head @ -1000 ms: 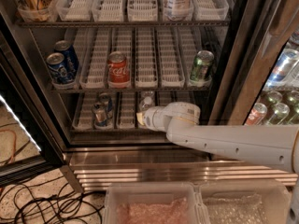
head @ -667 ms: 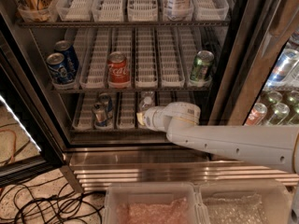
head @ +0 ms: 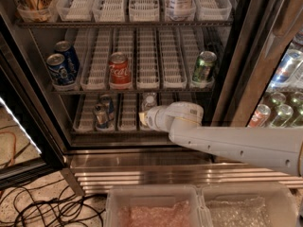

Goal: Pick water bottle from bottom shelf of fridge

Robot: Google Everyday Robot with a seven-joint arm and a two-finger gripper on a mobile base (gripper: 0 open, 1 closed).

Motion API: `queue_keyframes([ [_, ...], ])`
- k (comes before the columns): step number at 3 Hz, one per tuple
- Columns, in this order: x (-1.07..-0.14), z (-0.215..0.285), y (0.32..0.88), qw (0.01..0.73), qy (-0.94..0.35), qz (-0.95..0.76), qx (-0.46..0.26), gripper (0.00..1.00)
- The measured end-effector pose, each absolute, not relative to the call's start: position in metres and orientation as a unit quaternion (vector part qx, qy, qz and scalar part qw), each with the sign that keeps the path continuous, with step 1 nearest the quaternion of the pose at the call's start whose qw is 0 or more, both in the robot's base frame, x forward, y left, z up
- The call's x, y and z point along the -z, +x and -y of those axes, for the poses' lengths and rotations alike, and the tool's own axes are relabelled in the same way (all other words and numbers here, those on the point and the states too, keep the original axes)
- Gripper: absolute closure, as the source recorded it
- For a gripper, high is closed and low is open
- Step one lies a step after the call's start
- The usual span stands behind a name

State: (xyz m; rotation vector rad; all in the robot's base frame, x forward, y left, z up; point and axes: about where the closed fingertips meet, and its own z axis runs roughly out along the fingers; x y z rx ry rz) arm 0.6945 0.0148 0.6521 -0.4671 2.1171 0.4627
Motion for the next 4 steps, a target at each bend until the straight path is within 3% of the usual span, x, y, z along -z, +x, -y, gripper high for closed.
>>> queue_keyframes([
  [4, -0.6449, -0.0105, 0.6856, 0.433, -0.178, -0.866, -0.175, 1.00],
])
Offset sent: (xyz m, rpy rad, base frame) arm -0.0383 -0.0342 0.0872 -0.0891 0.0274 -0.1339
